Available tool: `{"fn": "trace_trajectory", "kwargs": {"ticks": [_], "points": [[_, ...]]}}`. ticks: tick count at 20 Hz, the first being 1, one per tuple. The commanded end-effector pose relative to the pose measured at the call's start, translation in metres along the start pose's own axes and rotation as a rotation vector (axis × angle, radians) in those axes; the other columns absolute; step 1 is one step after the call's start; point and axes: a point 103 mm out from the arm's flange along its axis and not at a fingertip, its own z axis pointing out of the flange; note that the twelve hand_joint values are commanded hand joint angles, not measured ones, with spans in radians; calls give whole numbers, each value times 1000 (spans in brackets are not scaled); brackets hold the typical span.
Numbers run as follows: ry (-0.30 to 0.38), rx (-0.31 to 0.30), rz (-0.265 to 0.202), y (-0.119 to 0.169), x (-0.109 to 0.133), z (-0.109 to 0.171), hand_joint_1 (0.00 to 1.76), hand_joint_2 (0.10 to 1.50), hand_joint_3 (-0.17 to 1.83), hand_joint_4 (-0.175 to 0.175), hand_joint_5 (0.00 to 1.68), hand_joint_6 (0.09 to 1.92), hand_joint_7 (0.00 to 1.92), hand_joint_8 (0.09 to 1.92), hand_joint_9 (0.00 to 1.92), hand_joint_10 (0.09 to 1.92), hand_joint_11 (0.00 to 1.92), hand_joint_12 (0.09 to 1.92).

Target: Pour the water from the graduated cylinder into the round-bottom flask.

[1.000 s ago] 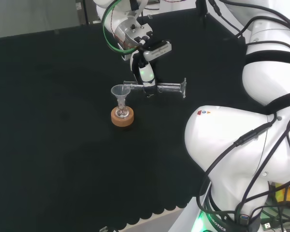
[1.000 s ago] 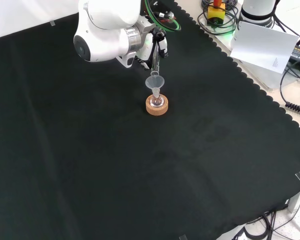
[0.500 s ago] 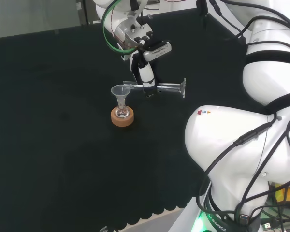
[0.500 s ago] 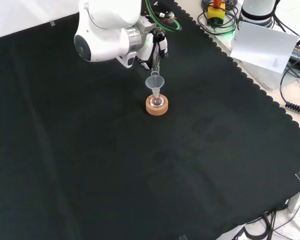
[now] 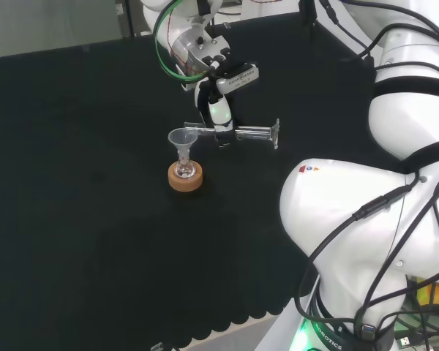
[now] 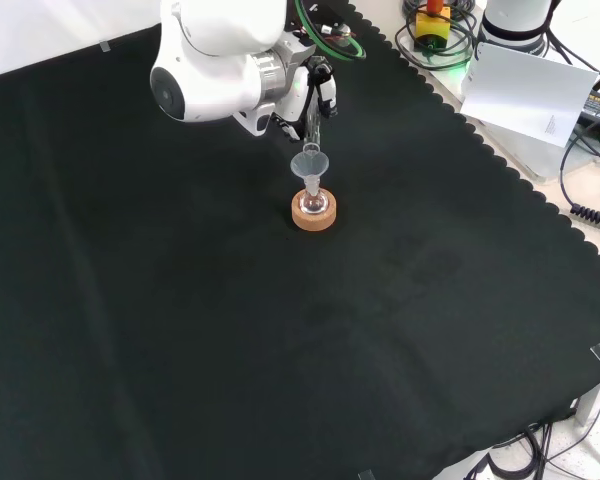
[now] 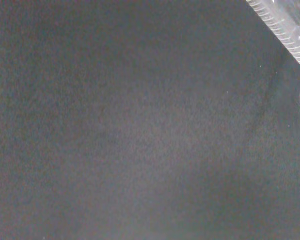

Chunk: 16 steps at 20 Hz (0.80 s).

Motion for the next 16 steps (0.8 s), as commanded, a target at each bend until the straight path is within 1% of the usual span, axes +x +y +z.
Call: {"fn": "trace_trajectory", "kwargs": {"ticks": [1,3,7,9,11,16], "points": [[4,-35,-4,0,2,0,1345,1184,-1,-83,898,792,837,1266,1205,431,1030,858],[1,-33,-3,0,2,1,1345,1184,-1,-83,897,792,837,1266,1205,431,1031,857],[8,-51,-16,-2,-1,2,1345,1184,-1,-83,897,793,836,1266,1204,430,1031,857],[11,-75,-19,-3,-1,2,1345,1184,-1,-82,897,793,836,1266,1204,430,1031,856],[18,-97,-33,-5,-1,3,1345,1184,-1,-82,897,793,836,1267,1204,430,1031,856],[71,-186,-75,-8,-8,7,1344,1185,-1,-82,896,794,835,1267,1203,430,1030,855]]}}
